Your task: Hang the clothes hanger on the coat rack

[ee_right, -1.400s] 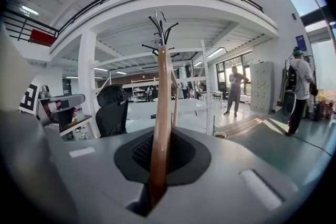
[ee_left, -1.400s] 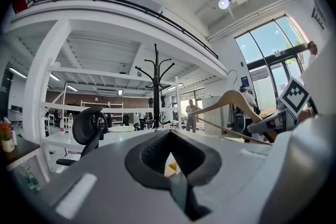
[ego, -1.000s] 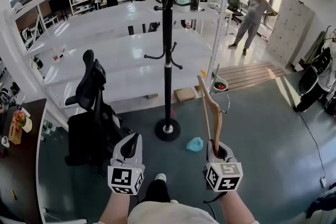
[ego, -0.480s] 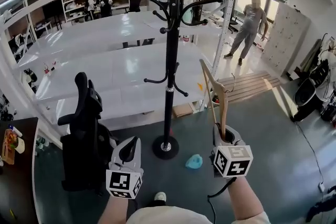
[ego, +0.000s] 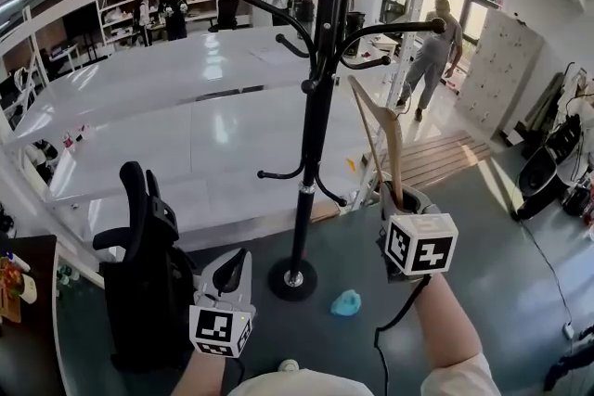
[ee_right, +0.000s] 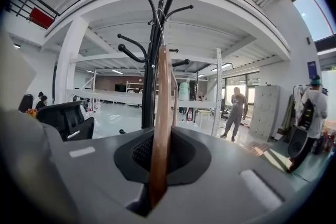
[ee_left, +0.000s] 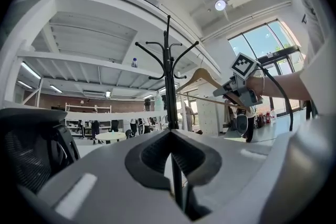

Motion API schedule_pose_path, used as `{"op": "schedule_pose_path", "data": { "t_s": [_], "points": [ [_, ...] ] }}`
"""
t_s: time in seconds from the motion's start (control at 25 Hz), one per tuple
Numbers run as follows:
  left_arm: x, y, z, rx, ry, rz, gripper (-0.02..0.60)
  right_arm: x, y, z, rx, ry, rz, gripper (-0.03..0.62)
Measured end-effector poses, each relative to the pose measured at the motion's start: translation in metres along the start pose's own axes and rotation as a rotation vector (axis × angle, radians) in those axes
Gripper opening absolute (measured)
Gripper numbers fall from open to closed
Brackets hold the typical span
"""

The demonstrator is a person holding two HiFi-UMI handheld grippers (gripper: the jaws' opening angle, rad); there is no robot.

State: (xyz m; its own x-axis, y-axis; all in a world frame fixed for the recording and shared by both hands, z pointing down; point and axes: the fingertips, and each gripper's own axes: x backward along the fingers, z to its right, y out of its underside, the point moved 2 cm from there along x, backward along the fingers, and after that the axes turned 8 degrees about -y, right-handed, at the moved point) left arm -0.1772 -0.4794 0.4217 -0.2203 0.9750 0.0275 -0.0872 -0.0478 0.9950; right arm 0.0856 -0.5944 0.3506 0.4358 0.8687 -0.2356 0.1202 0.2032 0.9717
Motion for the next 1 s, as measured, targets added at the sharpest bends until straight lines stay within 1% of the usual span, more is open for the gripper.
{"op": "schedule_pose_path", "data": {
  "t_s": [0.2, 0.44, 0.64, 0.88, 1.0],
  "points": [
    [-0.021, 0.009, -0.017, -0.011, 0.008, -0.02, 0.0, -0.045, -0.016, 0.006, 0.021, -0.01, -0.048, 0.029],
    [-0.031, 0.029, -0.027, -0.008, 0.016, -0.065, 0.0, -0.091, -0.017, 0.015, -0.035, -0.064, -0.147, 0.029],
    [-0.033, 0.045, -0.037, -0.032, 0.0, -0.102, 0.0, -0.112, -0.013, 0.018, -0.039, -0.074, -0.201, 0.029],
    [-0.035, 0.056, -0.042, -0.025, -0.006, -0.126, 0.0, -0.132, -0.001, 0.018, -0.05, -0.095, -0.243, 0.031],
    [-0.036, 0.062, -0.042, -0.02, -0.003, -0.141, 0.0, -0.14, 0.005, 0.015, -0.073, -0.105, -0.251, 0.031]
  ]
}}
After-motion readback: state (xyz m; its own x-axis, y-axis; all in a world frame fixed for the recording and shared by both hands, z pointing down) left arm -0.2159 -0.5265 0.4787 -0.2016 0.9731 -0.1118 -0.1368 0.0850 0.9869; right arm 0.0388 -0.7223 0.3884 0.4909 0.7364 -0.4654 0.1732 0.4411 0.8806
